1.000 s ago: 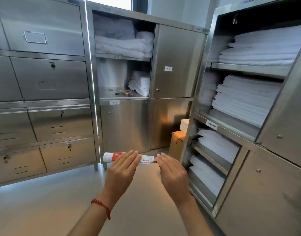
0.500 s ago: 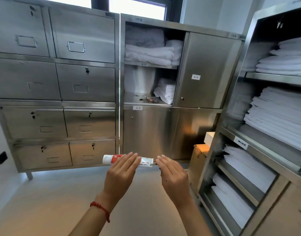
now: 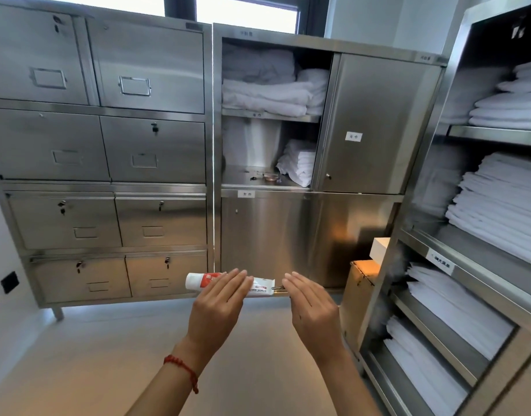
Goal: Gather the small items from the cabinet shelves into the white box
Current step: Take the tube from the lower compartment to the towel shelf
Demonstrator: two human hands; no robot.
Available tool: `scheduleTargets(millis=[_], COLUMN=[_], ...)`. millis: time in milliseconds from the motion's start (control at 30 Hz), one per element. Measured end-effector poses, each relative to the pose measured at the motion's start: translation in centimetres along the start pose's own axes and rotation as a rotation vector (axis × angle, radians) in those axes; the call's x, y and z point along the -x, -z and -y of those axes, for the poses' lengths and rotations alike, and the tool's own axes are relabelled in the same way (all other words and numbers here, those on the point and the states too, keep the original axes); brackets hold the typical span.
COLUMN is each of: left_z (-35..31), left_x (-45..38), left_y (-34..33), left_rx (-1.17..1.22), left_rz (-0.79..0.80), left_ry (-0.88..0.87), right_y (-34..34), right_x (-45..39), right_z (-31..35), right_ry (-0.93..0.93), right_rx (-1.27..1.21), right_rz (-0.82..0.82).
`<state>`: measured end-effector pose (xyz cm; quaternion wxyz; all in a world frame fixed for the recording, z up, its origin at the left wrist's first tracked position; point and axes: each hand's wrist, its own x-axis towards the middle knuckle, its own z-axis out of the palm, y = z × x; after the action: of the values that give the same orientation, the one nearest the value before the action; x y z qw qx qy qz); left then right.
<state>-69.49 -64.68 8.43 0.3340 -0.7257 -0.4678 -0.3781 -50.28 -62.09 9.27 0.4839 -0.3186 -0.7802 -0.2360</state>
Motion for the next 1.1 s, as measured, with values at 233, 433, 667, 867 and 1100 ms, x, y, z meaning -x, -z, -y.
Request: scheduleTargets(millis=[233,433,667,867,1100], left_z=[3.4,8.0,13.2,16.1,17.8], left_x=[-2.2,-5.1,-7.3,-8.3,-10.3], left_y=[-4.9,-9.1,-12.8,-16.6,-21.3], left_rx=[0.027,0.047,0.058,0.073,0.085], left_rz=[-0.019,-0.046,-0.049,-0.04,-0.018], left_ry=[-0.027,-0.04,-0.066,-0.066,-0.039], right_y=[-4.7,-10.1,-16.3,-19.8,-23.7], right_x=[-1.8,-4.7,-7.4,-8.8,-10.2], right_z=[-3.1,-5.5,-7.4,-9.0,-13.0], right_ry=[-0.004,-0.008,0.008,0.003,0.008], right_rx=[0.053,0.047,0.078,0.094,0.084], right_rz=[-0.013,-0.016,-0.105,-0.085,-0.069])
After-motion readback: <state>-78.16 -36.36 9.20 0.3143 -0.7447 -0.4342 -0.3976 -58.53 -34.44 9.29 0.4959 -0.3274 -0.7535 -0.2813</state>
